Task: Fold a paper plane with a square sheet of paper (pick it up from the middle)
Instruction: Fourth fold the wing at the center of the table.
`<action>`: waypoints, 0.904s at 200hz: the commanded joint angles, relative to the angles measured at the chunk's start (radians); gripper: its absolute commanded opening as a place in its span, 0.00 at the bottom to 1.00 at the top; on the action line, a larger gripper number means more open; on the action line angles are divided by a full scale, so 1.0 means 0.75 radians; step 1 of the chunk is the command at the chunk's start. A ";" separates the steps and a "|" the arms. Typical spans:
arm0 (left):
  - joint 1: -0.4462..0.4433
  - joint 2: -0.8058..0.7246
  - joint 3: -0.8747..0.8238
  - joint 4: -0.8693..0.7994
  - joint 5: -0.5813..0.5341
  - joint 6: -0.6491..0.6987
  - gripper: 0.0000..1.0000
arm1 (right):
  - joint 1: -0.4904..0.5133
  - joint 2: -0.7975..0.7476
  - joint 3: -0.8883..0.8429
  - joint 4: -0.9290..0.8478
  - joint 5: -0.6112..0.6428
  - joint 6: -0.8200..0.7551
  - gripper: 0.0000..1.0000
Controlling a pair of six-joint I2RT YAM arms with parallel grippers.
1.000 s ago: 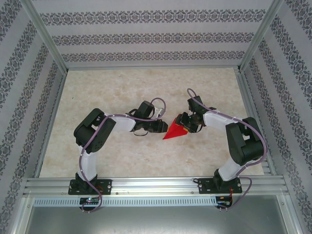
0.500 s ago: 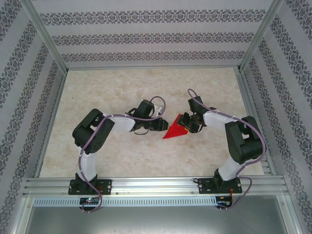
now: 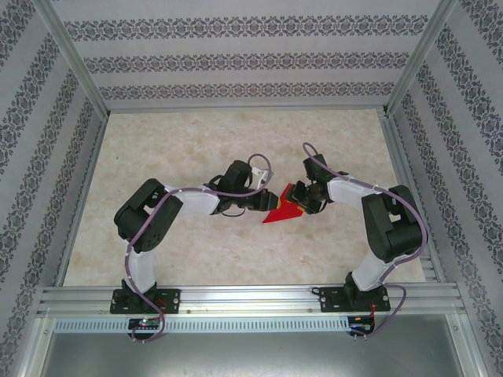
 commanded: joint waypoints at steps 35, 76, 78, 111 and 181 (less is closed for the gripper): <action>-0.019 0.094 0.086 -0.108 -0.007 0.024 0.16 | -0.002 0.107 -0.021 -0.046 0.056 0.006 0.51; -0.018 0.124 0.102 -0.169 -0.035 0.034 0.13 | -0.003 0.134 -0.018 -0.068 0.064 0.007 0.51; -0.018 0.125 0.103 -0.171 -0.035 0.035 0.13 | -0.003 0.135 -0.017 -0.069 0.064 0.007 0.51; -0.019 0.144 0.110 -0.192 -0.044 0.036 0.12 | -0.003 0.163 -0.010 -0.088 0.074 0.007 0.50; -0.018 0.178 0.130 -0.223 -0.052 0.036 0.11 | -0.004 0.225 0.004 -0.129 0.097 0.015 0.46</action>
